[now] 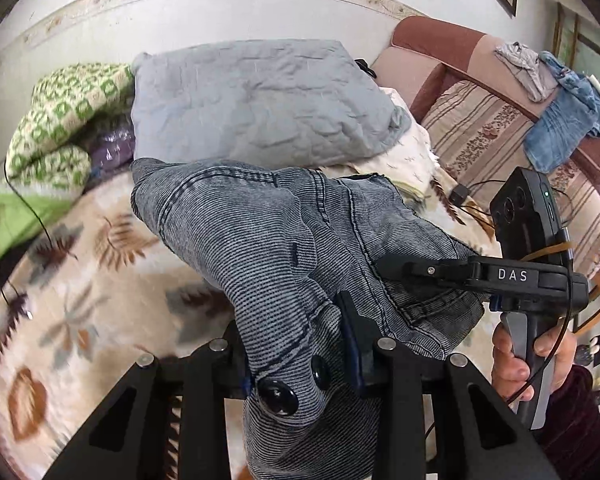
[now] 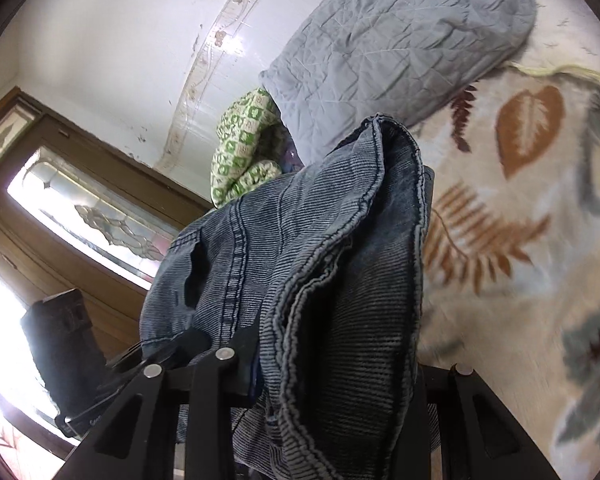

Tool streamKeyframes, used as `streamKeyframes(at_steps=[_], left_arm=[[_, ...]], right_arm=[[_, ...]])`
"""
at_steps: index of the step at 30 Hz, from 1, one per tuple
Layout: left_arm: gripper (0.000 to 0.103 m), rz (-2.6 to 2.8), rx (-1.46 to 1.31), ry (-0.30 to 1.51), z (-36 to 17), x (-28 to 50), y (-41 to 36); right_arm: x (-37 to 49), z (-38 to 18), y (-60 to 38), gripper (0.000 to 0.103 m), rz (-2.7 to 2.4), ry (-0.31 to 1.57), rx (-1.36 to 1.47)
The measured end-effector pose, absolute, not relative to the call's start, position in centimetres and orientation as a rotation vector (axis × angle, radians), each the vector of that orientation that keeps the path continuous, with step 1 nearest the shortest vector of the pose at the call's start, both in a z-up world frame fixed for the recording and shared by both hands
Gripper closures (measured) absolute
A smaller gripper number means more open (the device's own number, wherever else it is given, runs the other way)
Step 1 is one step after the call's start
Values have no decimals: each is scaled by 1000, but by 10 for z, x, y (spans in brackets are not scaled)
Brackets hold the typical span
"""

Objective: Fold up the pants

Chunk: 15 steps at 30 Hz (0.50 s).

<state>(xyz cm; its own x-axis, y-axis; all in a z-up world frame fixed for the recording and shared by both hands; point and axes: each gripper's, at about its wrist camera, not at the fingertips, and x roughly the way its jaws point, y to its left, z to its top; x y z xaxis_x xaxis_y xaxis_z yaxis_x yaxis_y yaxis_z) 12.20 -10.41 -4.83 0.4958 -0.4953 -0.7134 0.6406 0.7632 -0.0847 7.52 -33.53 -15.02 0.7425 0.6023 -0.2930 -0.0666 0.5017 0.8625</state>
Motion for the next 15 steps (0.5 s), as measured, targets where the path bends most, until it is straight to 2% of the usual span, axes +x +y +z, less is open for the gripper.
streamKeyframes(at_steps=[6, 13, 15], left_arm=[[67, -677, 223, 850, -62, 167, -106], [67, -619, 193, 1032, -138, 225, -106], [62, -591, 191, 1085, -163, 237, -104]], right_arm=[[118, -158, -331, 67, 432, 663, 1014], [162, -223, -313, 67, 373, 827, 1110], [171, -242, -304, 67, 334, 894, 1108]])
